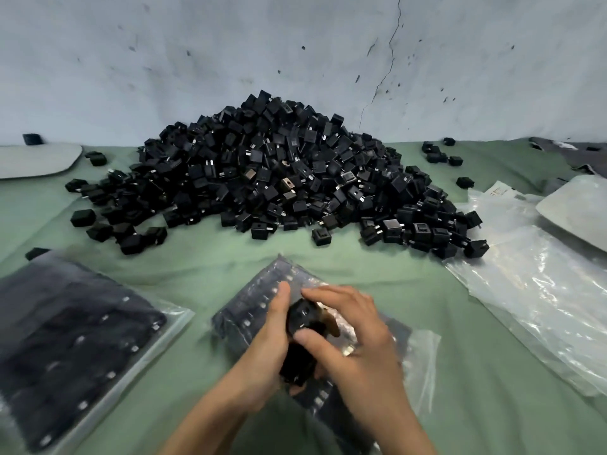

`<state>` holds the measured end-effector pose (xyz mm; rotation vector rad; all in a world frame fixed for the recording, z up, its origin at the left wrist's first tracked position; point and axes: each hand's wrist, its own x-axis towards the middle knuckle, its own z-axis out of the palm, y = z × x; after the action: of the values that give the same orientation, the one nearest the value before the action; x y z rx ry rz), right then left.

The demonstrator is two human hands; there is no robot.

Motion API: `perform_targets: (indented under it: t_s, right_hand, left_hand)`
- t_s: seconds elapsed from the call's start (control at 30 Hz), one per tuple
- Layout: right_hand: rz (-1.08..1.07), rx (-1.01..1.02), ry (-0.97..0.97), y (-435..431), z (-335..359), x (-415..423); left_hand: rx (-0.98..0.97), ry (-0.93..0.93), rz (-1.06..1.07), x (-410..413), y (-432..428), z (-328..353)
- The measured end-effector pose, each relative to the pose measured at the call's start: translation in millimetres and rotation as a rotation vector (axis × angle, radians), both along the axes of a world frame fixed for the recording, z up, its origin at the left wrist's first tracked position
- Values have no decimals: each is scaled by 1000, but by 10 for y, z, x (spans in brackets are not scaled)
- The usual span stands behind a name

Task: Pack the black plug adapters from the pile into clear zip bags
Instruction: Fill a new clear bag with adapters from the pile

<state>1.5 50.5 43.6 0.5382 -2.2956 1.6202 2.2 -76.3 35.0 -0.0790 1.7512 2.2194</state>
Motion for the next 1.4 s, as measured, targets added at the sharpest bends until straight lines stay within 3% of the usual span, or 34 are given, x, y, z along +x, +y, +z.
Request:
perform_targets:
  t_s: [0.23, 0.37, 0.43, 0.57, 0.7, 0.8, 0.93, 1.13, 1.23, 1.4]
  right_hand:
    - [-65, -288, -245, -125, -55, 28]
    - [-79, -272, -272, -127, -91, 50]
    - [-53, -220, -168, -96, -97, 90]
    - [49, 97, 211, -38, -149, 155]
    - [15, 161, 291, -37, -180, 148]
    - [-4, -38, 177, -33, -163, 188]
    - [-2, -338, -125, -46, -150, 267]
    - [33, -600, -360, -87, -115, 304]
    - [29, -514, -338, -62, -125, 330]
    - [113, -49, -27, 124, -85, 331]
  left_hand:
    - [64, -27, -148, -14, -142, -117]
    - [105, -38, -117, -19, -154, -194]
    - [177, -77, -64, -22, -163, -204]
    - [294, -116, -33, -10, -181, -207]
    - [195, -75, -77, -1, -196, -244]
    - [72, 76, -39, 9, -193, -267]
    - [-21, 341, 76, -23, -213, -276]
    - [-45, 411, 50, -4, -219, -310]
    - [-43, 374, 90, -11, -220, -327]
    - [-18, 385, 86, -21, -265, -290]
